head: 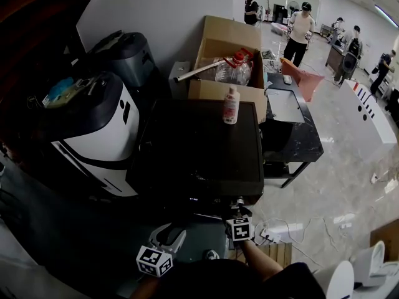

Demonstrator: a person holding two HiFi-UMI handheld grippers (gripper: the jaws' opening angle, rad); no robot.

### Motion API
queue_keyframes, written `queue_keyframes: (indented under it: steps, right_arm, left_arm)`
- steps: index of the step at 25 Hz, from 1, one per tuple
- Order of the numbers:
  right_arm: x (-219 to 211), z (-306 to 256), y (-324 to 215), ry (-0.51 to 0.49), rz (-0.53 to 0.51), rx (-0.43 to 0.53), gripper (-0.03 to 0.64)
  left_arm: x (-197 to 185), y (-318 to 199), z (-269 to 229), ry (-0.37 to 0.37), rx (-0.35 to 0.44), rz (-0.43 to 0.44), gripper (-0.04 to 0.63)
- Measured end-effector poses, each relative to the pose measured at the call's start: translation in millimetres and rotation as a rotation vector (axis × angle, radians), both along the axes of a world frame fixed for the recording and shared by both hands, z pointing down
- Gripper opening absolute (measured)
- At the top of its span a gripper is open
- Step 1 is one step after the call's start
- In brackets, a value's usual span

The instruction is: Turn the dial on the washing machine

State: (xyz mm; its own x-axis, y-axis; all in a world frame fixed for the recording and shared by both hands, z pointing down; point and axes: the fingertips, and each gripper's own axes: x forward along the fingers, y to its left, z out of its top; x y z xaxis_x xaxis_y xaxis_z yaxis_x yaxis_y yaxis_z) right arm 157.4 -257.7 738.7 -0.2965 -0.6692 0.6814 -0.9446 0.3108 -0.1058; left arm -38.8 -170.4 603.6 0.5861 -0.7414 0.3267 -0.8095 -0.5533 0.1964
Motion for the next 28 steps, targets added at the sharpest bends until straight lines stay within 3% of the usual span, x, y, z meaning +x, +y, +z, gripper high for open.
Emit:
queue_keyframes:
  steps: [7, 15, 20, 28]
  right_arm:
    - [17.4, -17.3, 4.7, 0.027, 0.06, 0.063, 0.319]
    - [10.1, -73.5, 0.8, 0.063, -0.014, 0.234, 0.319]
    - [0.5, -65.4, -1.2, 0.078, -0.056, 0.204, 0.319]
    - [5.5, -56.6, -3.1, 0.079, -0.038, 0.185, 0.318]
  left_arm:
    - [0.1, 3.7, 0.8, 0.0, -0.002, -0.009, 0.172]
    - [9.1, 7.6, 2.5, 0.02, -0.004, -0.002, 0.172]
    - [8.6, 9.9, 3.7, 0.033, -0.004, -0.007, 0.172]
    - [3.4, 14.2, 5.9, 0.035, -0.013, -0.028, 0.172]
